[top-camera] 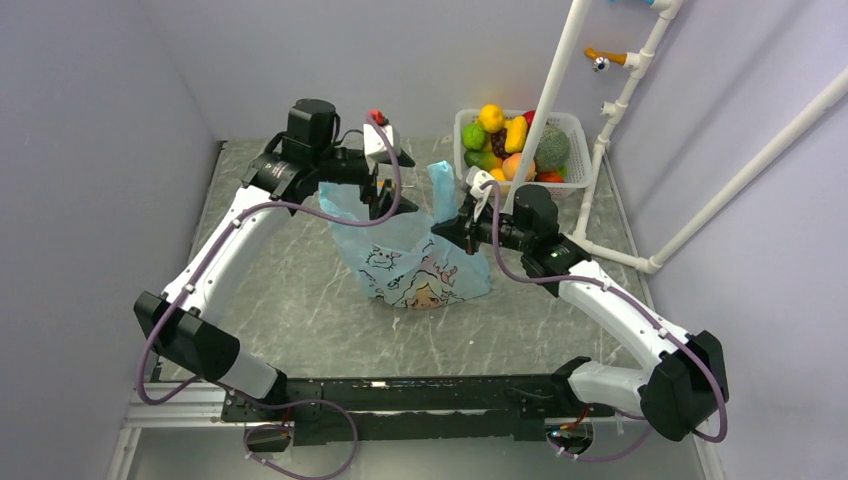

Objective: Place the fake fruits into the plastic bag and tie a complex knot

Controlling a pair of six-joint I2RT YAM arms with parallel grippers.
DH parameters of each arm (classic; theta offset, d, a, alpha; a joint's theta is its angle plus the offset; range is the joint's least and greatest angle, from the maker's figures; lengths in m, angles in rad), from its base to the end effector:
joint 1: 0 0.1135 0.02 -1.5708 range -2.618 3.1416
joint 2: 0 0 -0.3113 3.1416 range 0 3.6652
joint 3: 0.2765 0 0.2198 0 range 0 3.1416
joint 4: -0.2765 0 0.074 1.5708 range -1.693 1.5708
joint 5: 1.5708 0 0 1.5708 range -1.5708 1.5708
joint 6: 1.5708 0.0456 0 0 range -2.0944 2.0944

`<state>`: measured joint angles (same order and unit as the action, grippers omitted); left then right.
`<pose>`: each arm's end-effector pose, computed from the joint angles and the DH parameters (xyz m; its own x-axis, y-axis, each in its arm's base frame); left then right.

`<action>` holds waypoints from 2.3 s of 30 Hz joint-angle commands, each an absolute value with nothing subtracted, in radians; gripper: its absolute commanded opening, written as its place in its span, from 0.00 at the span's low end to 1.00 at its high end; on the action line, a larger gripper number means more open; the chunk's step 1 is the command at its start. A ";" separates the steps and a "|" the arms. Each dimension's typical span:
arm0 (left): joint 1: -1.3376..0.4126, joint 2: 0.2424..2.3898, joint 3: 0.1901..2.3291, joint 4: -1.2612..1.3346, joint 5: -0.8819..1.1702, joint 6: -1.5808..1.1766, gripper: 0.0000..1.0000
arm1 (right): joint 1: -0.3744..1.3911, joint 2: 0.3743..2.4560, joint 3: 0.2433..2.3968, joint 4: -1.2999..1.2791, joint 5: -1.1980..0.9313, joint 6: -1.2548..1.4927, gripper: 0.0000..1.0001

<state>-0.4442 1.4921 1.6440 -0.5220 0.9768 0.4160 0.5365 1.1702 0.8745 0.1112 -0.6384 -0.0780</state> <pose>0.2440 -0.1580 0.4791 0.0804 0.2122 -0.9739 0.9901 0.0957 0.1026 0.1813 0.1394 0.3756 -0.0860 -0.1239 -0.9886 -0.9235 0.3823 0.0324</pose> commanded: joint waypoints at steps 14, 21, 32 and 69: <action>-0.445 1.377 1.323 -0.866 0.928 0.797 0.00 | 0.488 1.074 0.844 0.031 -0.584 0.209 0.00; -0.412 1.362 1.381 -0.776 0.912 0.672 0.47 | 0.484 1.143 0.830 0.079 -0.488 0.285 0.00; -0.590 1.351 1.462 -0.597 0.736 0.443 1.00 | 0.484 1.173 0.862 0.083 -0.503 0.277 0.00; -0.563 1.352 0.820 -0.363 0.602 0.473 0.00 | 0.423 1.374 0.868 0.162 -0.600 0.224 0.00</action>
<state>-0.5381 1.3499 0.8669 -0.3393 0.7082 0.5156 0.4435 1.3834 0.8562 0.0666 -0.6605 0.2764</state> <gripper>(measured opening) 0.009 0.009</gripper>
